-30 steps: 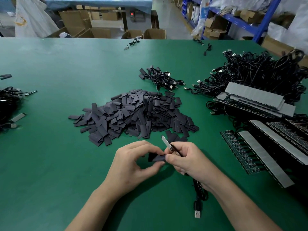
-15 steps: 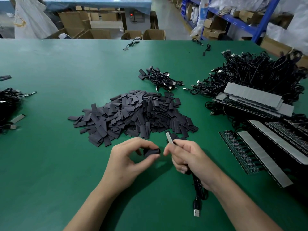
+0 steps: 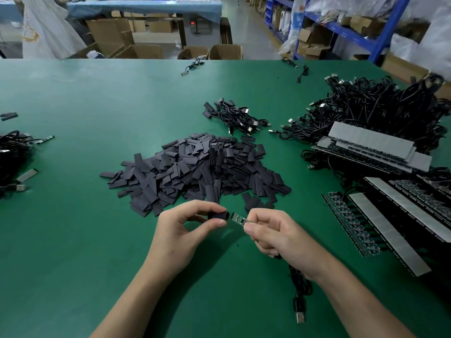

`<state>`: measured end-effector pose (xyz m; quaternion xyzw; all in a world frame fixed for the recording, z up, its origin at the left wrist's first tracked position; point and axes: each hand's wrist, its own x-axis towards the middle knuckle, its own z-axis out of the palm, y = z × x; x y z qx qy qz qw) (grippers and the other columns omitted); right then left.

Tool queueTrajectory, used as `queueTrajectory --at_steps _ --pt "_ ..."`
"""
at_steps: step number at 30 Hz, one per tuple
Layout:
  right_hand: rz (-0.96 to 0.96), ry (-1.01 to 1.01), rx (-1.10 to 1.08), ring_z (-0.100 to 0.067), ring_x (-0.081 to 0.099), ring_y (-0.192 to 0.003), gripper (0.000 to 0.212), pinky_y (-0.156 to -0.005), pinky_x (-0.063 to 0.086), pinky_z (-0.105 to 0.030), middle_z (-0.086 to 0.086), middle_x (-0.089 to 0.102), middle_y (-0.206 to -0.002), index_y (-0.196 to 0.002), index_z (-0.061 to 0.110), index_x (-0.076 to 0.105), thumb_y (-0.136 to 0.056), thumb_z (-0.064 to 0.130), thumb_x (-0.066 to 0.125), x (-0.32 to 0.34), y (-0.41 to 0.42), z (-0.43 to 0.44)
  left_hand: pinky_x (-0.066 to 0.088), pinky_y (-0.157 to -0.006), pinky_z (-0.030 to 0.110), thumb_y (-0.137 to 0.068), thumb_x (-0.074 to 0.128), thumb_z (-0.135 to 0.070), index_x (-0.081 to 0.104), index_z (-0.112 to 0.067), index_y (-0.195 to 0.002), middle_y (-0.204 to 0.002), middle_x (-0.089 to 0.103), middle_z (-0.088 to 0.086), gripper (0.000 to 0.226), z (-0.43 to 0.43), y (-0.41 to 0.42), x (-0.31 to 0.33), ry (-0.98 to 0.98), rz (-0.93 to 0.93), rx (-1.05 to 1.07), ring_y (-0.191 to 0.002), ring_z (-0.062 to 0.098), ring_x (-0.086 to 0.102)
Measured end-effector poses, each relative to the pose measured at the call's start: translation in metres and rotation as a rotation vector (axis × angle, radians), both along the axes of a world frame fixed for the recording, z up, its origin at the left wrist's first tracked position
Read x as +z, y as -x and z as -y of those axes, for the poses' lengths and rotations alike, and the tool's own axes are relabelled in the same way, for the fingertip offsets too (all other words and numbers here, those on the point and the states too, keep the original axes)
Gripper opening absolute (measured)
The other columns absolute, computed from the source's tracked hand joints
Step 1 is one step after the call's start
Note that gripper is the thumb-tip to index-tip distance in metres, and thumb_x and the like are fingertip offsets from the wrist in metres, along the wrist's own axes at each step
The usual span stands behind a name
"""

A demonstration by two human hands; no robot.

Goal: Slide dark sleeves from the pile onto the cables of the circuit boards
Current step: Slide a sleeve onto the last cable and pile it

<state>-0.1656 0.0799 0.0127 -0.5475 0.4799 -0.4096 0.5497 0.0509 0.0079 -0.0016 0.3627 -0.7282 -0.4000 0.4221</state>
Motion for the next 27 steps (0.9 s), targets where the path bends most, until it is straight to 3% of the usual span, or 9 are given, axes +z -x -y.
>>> queueTrajectory --at_steps 8,16,22,27 --pt "-0.037 0.004 -0.006 -0.011 0.025 -0.052 0.031 -0.051 0.022 -0.028 0.009 0.031 -0.059 -0.069 0.028 0.050 -0.094 0.041 0.062 -0.0022 -0.0002 0.0002 0.051 -0.083 0.015 -0.078 0.081 -0.028 0.079 -0.031 -0.093 -0.093 0.077 -0.017 0.016 -0.0018 0.0013 0.0021 0.055 0.034 -0.033 -0.087 0.008 0.072" --pt "-0.085 0.005 -0.016 -0.013 0.027 -0.053 0.030 -0.055 0.019 -0.042 0.007 0.035 -0.057 -0.068 0.028 0.051 -0.091 0.044 0.063 -0.0040 0.0006 0.0000 0.052 -0.082 0.016 -0.080 0.082 -0.032 0.078 -0.033 -0.094 -0.093 0.076 -0.020 0.015 -0.0024 0.0005 0.0029 0.146 0.075 -0.053 -0.087 0.006 0.072" --pt "-0.175 0.020 -0.031 -0.011 0.027 -0.053 0.032 -0.053 0.021 -0.035 0.011 0.036 -0.056 -0.067 0.028 0.050 -0.088 0.048 0.062 -0.0041 0.0020 0.0002 0.056 -0.082 0.025 -0.081 0.082 -0.033 0.080 -0.024 -0.095 -0.092 0.076 -0.018 0.016 -0.0022 -0.0011 0.0036 0.216 0.161 -0.068 -0.086 0.004 0.072" --pt "-0.160 0.002 -0.031 -0.013 0.026 -0.053 0.033 -0.055 0.019 -0.042 0.010 0.035 -0.056 -0.066 0.028 0.049 -0.088 0.049 0.062 -0.0044 0.0029 0.0002 0.057 -0.083 0.028 -0.081 0.085 -0.030 0.081 -0.021 -0.096 -0.092 0.076 -0.016 0.018 -0.0030 -0.0012 0.0052 0.247 0.208 -0.086 -0.088 0.004 0.072"
